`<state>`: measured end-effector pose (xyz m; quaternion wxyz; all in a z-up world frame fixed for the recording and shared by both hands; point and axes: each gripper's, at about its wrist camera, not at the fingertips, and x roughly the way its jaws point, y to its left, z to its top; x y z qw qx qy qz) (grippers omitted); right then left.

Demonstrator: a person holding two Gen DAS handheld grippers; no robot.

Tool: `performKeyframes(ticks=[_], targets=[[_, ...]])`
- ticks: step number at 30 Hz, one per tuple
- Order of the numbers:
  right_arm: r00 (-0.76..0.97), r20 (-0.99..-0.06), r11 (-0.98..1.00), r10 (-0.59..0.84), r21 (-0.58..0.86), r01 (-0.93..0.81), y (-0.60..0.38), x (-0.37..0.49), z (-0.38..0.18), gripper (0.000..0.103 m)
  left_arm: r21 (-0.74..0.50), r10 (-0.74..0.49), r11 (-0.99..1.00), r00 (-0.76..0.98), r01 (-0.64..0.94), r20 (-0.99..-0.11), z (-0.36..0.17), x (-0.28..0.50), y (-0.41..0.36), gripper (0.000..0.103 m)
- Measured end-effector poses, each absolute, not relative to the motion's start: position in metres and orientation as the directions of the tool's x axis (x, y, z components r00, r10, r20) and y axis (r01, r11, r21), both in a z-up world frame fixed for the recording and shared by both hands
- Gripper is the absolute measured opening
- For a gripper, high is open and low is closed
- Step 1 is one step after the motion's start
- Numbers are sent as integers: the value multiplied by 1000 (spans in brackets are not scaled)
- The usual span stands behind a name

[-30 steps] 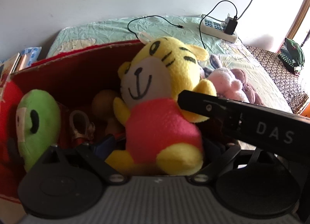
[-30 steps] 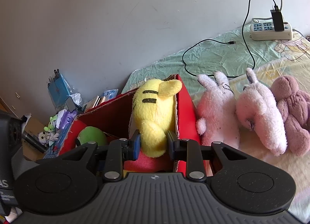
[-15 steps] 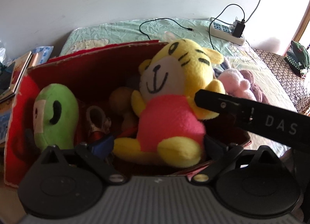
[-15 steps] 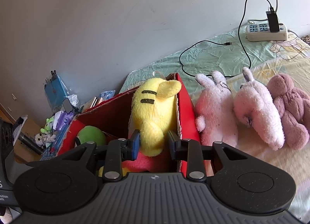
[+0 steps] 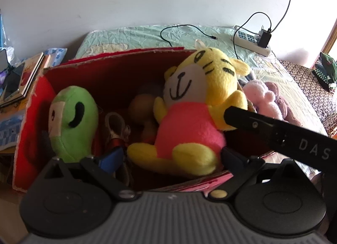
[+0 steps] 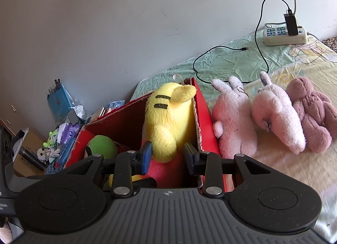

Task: Organize objects
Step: 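Raise the right gripper out of the red box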

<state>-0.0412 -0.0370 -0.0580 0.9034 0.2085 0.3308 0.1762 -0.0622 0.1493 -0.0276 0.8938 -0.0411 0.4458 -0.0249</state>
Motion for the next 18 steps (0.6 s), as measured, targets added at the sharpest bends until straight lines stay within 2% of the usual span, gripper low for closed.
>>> performKeyframes(ticks=[7,18], targets=[[725,-514,843,458,509,-172,-40,-47,-59,36,-129,-110,992,607,13,-787,-19,-70,153,99],[701,-501,820,508,529,-216,-52,-45,-56,38,-93,-22,991,581,-93,-814,-16,-70,152,99]])
